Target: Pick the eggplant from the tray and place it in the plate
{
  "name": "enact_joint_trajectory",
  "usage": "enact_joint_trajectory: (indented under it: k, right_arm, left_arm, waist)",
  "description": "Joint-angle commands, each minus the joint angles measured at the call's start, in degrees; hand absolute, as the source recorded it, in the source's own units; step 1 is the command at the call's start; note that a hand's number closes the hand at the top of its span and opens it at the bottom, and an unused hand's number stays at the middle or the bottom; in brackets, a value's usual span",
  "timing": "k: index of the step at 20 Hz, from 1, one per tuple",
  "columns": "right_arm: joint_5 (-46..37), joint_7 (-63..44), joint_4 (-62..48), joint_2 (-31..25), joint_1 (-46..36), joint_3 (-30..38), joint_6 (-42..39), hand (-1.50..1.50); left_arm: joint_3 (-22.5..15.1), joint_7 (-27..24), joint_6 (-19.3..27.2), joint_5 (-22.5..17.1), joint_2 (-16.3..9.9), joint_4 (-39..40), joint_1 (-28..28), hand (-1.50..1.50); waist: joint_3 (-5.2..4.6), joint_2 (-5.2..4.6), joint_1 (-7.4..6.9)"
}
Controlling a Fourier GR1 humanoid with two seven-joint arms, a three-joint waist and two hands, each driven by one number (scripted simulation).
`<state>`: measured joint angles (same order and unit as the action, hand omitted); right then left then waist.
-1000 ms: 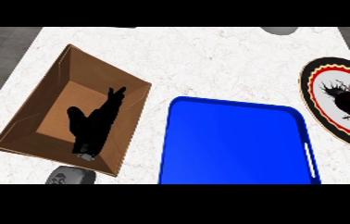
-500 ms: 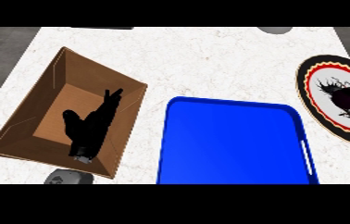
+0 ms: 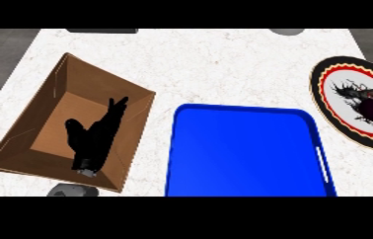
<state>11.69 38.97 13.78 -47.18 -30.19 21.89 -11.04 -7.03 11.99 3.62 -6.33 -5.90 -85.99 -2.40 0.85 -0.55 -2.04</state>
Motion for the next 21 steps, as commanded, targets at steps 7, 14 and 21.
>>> enact_joint_trajectory:
  k: [7,14,21]
  right_arm:
    - [-2.4,8.2,-2.9,-5.5,7.6,-1.4,-16.4,-1.5]
    - [-5.5,15.4,-2.0,-7.1,14.9,-3.6,-16.4,-1.5]
    - [-6.0,16.3,-2.1,-7.0,16.0,-3.6,-15.8,-1.5]
  left_arm:
    - [0.4,1.9,0.8,0.6,0.3,3.1,2.7,0.0]
    - [3.0,2.9,-0.3,-1.0,-1.0,3.9,-0.1,0.0]
    - [4.0,0.4,-1.9,-1.9,-1.5,4.8,2.0,0.0]
  waist:
    - [-0.5,-0.16,0.67]
    - [-0.54,0.04,1.56]
    - [-0.59,0.14,1.47]
